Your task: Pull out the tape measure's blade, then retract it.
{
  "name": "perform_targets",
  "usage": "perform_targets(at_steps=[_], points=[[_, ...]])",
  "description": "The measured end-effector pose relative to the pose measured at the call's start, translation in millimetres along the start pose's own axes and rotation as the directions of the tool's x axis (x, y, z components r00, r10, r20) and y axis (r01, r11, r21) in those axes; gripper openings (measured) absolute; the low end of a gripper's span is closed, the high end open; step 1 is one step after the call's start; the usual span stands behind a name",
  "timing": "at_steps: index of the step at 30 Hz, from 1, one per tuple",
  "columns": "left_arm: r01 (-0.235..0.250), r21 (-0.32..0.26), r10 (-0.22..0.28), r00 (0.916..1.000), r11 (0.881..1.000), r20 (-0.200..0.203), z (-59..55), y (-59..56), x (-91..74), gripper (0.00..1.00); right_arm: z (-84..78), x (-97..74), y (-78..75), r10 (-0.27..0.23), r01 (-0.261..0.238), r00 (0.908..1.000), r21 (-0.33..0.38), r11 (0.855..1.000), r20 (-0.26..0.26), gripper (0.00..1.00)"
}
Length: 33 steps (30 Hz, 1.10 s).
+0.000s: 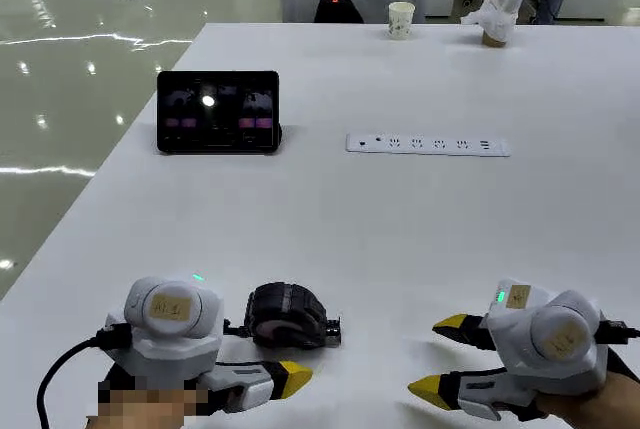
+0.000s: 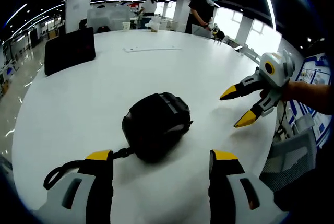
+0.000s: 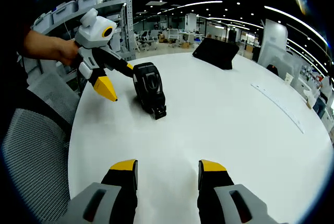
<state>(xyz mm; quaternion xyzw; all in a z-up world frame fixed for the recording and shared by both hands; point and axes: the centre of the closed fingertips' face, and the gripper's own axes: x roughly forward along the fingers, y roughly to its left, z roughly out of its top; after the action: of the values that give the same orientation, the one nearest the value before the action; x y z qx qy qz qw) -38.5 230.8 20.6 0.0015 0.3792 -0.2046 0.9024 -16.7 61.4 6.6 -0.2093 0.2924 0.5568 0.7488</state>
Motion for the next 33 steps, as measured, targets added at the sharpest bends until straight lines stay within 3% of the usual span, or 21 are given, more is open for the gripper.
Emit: perform_targets(at_steps=[20,25,33], points=[[0.029,0.06,-0.032,0.9977,0.998,0.06,-10.0,-4.3,-19.6,0.77,-11.0,-35.6,1.4,-0.076,0.069,0.9941,0.089,0.994,0.077,0.61],[0.045,0.111,-0.054,0.995,0.993,0.083,-9.7,-11.2,-25.0,0.84,-13.5,-42.3,2.5,-0.097,0.089,0.992,0.098,0.991,0.08,0.69],[0.046,0.143,-0.064,0.9906,0.989,0.121,-4.7,-16.1,-33.9,0.92,-16.5,-50.9,4.9,-0.137,0.125,0.9863,0.124,0.984,0.093,0.84]])
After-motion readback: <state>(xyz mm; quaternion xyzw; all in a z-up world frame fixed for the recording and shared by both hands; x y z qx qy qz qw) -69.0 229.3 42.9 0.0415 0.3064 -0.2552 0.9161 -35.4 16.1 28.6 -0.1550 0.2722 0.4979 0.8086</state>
